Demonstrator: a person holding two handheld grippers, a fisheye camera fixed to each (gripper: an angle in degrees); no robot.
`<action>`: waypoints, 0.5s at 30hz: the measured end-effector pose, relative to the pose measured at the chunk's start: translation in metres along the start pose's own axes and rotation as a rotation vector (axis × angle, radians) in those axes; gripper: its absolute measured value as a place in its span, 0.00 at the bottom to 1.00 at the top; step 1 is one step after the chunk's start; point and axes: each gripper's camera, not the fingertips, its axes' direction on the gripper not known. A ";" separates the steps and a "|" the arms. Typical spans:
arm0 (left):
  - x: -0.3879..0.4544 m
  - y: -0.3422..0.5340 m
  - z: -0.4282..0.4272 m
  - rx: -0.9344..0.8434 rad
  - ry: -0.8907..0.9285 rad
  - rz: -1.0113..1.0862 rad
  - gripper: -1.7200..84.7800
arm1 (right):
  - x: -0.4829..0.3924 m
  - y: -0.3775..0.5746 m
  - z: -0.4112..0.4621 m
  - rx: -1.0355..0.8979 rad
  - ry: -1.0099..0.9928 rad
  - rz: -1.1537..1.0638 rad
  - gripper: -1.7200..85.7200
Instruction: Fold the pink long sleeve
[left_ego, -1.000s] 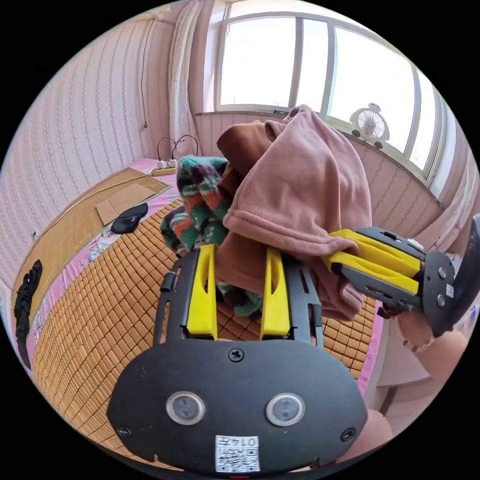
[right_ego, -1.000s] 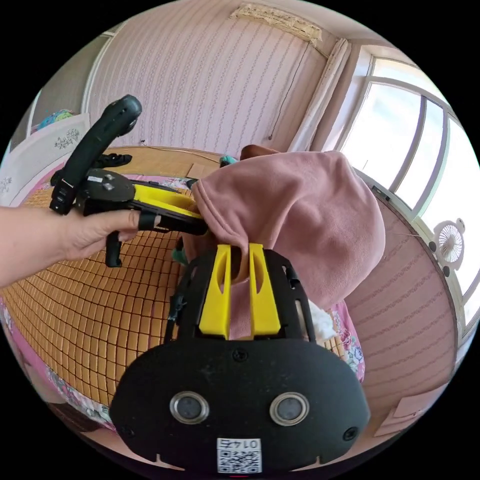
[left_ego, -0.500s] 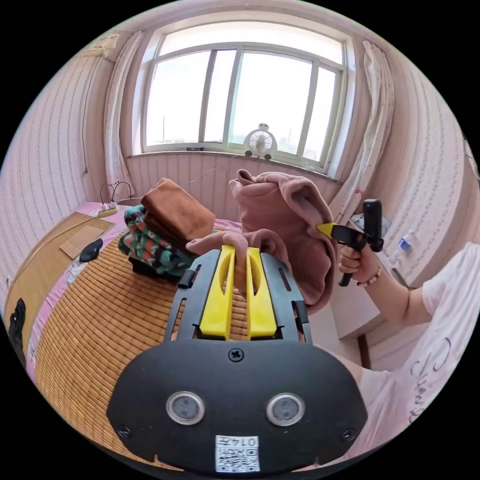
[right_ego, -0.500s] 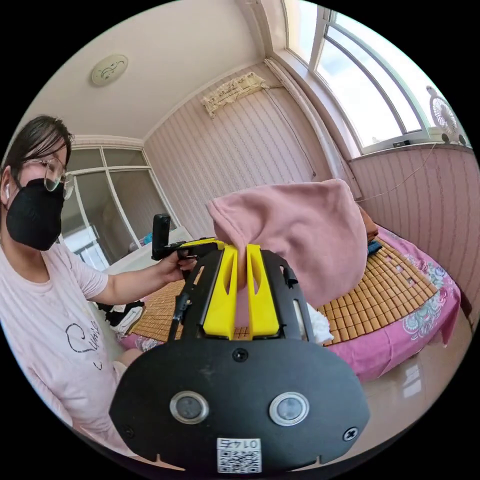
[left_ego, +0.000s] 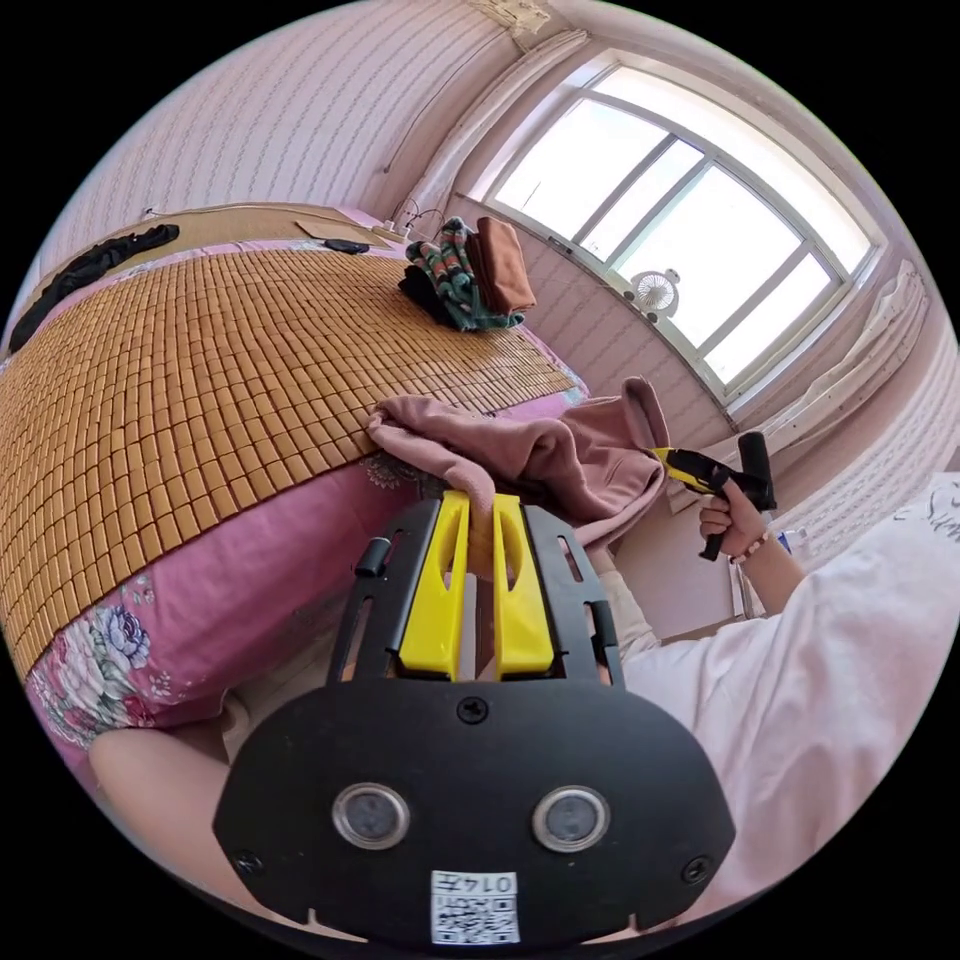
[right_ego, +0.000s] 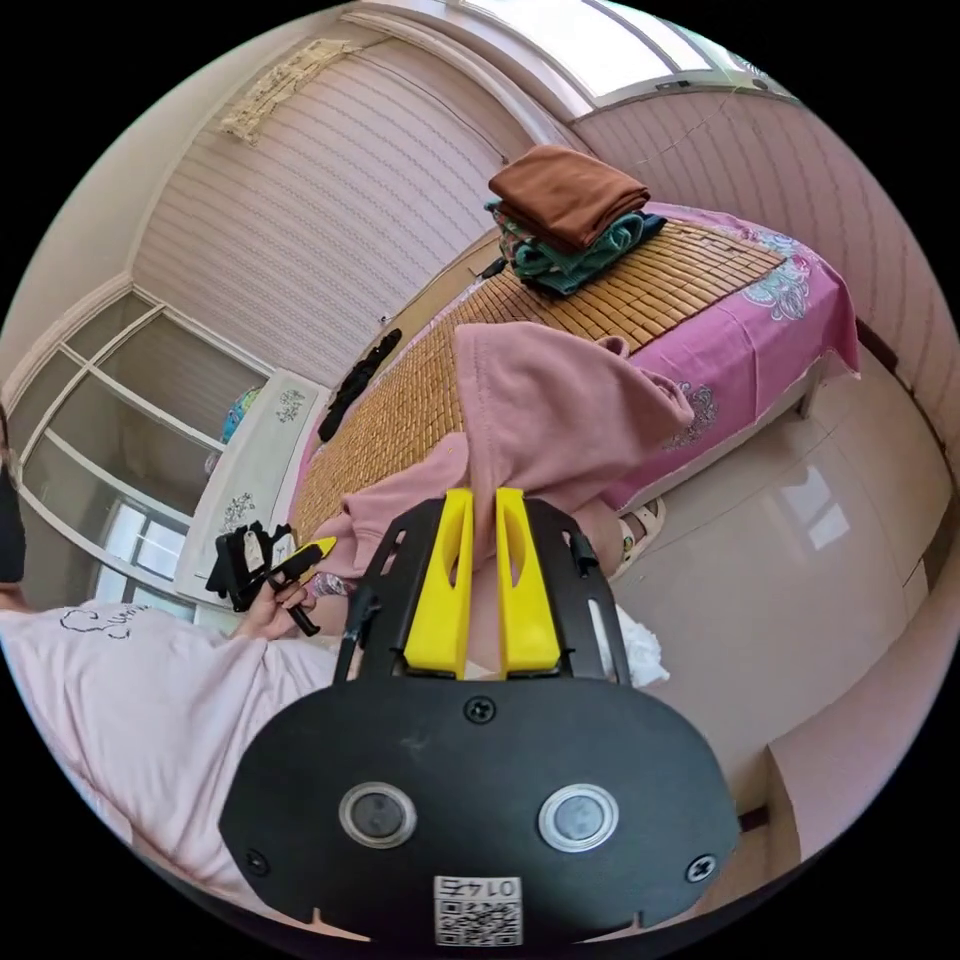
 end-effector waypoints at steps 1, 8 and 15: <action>0.000 0.000 -0.004 0.003 -0.003 0.004 0.06 | 0.004 0.004 -0.003 0.009 0.010 0.009 0.07; -0.028 0.006 -0.056 0.052 0.023 -0.113 0.06 | 0.104 0.063 0.010 0.087 0.097 0.294 0.17; -0.031 0.006 -0.095 0.053 0.034 -0.177 0.07 | 0.199 0.137 0.055 0.161 -0.056 0.725 0.21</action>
